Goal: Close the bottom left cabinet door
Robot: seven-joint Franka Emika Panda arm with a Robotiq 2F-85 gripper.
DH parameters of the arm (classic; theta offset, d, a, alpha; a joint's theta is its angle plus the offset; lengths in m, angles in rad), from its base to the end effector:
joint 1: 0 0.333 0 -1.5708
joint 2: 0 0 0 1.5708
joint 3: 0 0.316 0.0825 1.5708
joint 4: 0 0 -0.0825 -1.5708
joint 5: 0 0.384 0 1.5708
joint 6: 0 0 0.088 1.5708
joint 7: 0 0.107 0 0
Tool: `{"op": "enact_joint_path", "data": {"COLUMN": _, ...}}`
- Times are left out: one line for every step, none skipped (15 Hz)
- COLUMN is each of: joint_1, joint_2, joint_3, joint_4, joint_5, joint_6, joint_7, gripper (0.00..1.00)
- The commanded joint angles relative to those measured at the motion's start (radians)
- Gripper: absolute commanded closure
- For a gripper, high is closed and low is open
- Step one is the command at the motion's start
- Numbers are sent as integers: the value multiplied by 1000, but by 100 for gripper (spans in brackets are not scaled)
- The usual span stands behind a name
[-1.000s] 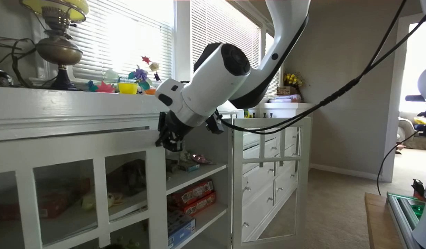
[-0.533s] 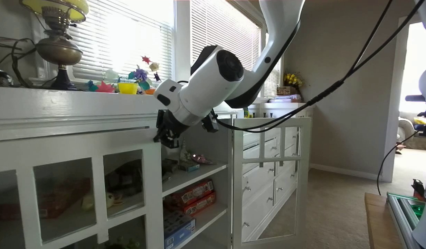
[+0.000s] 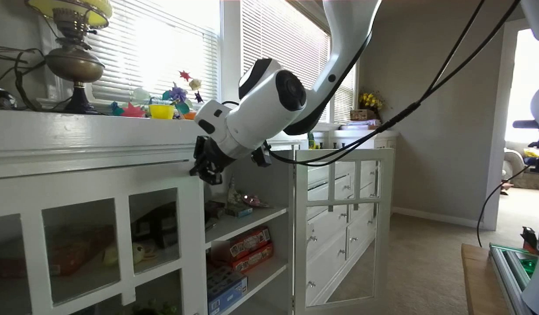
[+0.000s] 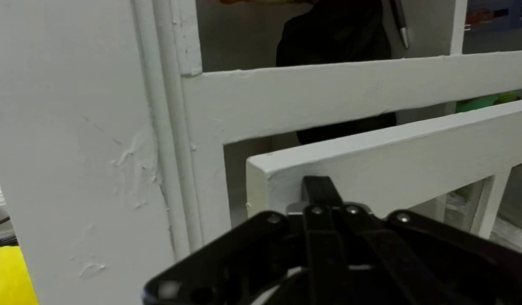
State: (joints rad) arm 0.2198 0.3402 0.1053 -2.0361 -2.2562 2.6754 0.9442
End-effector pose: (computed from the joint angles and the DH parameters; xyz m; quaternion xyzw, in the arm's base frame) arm 0.5507 0.2090 0.2746 0.6380 0.5673 0.3663 0.3701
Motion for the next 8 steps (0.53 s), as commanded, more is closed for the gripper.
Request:
{"op": "enact_joint_path", "data": {"joint_1": -19, "joint_2": 34, "joint_3": 3, "joint_4": 47, "joint_5": -96, "joint_6": 17, "joint_7": 53, "gripper": 100}}
{"op": "enact_joint_path", "data": {"joint_1": -21, "joint_2": 38, "joint_3": 3, "joint_4": 51, "joint_5": -110, "joint_6": 13, "joint_7": 55, "gripper": 100}}
{"op": "enact_joint_path", "data": {"joint_1": -24, "joint_2": 43, "joint_3": 3, "joint_4": 57, "joint_5": -123, "joint_6": 15, "joint_7": 59, "gripper": 100}}
{"op": "enact_joint_path", "data": {"joint_1": -27, "joint_2": 48, "joint_3": 4, "joint_4": 63, "joint_5": -137, "joint_6": 16, "joint_7": 61, "gripper": 100}}
{"op": "enact_joint_path", "data": {"joint_1": -29, "joint_2": 53, "joint_3": 3, "joint_4": 68, "joint_5": -150, "joint_6": 15, "joint_7": 63, "gripper": 100}}
{"op": "enact_joint_path", "data": {"joint_1": -32, "joint_2": 59, "joint_3": 2, "joint_4": 73, "joint_5": -160, "joint_6": 19, "joint_7": 61, "gripper": 100}}
{"op": "enact_joint_path", "data": {"joint_1": -36, "joint_2": 64, "joint_3": 1, "joint_4": 78, "joint_5": -171, "joint_6": 18, "joint_7": 62, "gripper": 100}}
{"op": "enact_joint_path", "data": {"joint_1": -41, "joint_2": 69, "joint_3": 2, "joint_4": 83, "joint_5": -187, "joint_6": 21, "joint_7": 67, "gripper": 100}}
